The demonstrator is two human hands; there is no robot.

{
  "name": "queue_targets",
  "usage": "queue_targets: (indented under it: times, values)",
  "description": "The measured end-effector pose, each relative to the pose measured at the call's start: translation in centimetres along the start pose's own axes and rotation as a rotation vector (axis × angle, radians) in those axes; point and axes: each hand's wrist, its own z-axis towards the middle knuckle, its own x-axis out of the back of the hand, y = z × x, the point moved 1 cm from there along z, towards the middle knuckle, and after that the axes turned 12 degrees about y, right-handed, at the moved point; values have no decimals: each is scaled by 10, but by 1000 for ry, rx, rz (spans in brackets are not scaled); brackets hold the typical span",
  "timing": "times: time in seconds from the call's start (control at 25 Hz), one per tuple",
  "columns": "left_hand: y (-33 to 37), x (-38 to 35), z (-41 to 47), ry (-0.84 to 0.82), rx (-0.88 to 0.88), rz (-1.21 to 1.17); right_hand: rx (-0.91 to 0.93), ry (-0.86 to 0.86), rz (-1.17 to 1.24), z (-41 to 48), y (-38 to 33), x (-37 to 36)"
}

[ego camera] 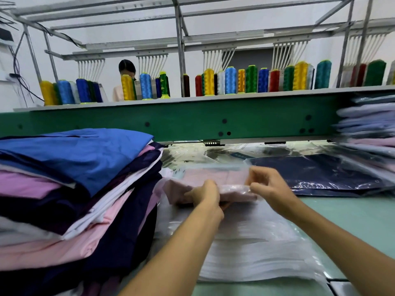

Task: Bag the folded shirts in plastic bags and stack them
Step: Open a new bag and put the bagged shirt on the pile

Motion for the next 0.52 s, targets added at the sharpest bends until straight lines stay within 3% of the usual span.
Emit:
queue_targets:
  times: [0.12, 0.28, 0.36, 0.52]
  values:
    - [7, -11, 8, 104, -286, 164, -116, -102, 131, -6, -1, -15]
    - [43, -22, 10, 17, -570, 208, -237, 279, 80, 8, 9, -21]
    - [65, -31, 9, -76, -657, 205, -370, 366, -28, 19, 20, -16]
    - [110, -56, -4, -241, -674, 213, -687, 145, -195, 41, 61, -2]
